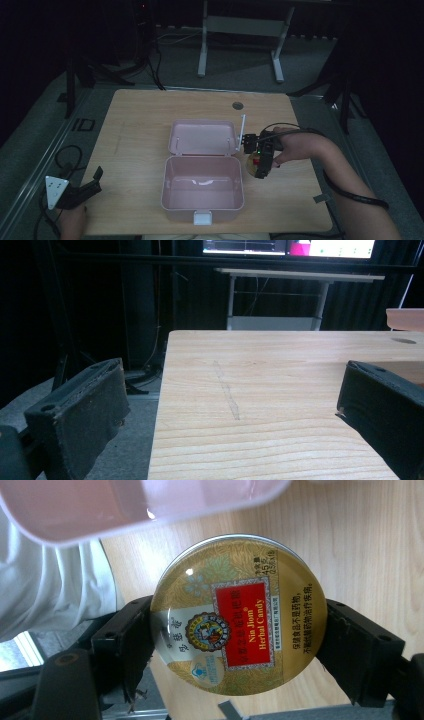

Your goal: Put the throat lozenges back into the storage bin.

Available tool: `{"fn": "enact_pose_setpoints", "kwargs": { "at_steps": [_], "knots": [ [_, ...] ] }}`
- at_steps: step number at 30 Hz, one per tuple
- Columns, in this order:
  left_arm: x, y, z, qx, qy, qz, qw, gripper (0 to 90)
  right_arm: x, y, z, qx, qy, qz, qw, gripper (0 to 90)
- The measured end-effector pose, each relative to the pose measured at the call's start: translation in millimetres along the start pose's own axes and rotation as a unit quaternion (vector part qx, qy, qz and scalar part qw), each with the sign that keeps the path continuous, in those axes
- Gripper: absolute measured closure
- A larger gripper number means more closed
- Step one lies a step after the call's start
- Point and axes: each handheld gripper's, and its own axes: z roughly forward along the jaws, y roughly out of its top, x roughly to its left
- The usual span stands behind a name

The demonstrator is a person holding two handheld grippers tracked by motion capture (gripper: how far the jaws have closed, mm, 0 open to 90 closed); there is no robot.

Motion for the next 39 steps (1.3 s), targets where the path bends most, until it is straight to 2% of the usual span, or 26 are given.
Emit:
{"fn": "enact_pose_setpoints", "kwargs": {
  "at_steps": [6,8,10,14,18,23,27,30,32,39],
  "knots": [
    [0.1,0.0,0.1,0.0,0.0,-0.001,1.0,0.4,6.6,17.1,-2.8,0.002,0.001,-0.018,0.9998,20.0],
    [0.2,0.0,0.0,-0.001,-0.001,-0.001,1.0,0.4,15.6,34.5,-4.5,0.0,0.005,-0.037,0.9993,20.0],
    [0.3,0.0,-0.1,-0.001,-0.001,-0.002,1.0,0.4,17.5,37.9,-4.4,0.0,0.006,-0.04,0.9992,20.0],
    [0.4,-0.1,-0.2,-0.001,-0.001,-0.002,1.0,0.4,30.1,60.6,-2.7,0.001,0.011,-0.063,0.998,20.0],
    [0.6,-0.1,-0.3,-0.002,-0.002,-0.002,1.0,0.4,35.5,69.8,-1.5,0.0,0.015,-0.075,0.9971,20.0],
    [0.7,-0.1,-0.3,-0.001,-0.002,-0.002,1.0,0.4,43.0,81.8,10.0,-0.002,0.021,-0.094,0.9954,20.0],
    [0.6,0.0,-0.2,-0.001,-0.002,-0.002,1.0,0.4,44.3,85.7,23.1,0.002,0.027,-0.101,0.9945,20.0],
    [0.5,-0.1,-0.1,-0.001,-0.001,-0.002,1.0,0.4,44.6,86.3,26.8,0.001,0.029,-0.102,0.9944,20.0],
    [0.4,0.0,0.0,-0.001,-0.002,-0.001,1.0,0.4,44.6,87.7,41.7,0.003,0.034,-0.106,0.9938,20.0],
    [0.3,0.0,0.2,0.0,-0.002,-0.001,1.0,0.4,46.7,91.0,65.6,0.009,0.042,-0.115,0.9924,20.0]
  ]
}}
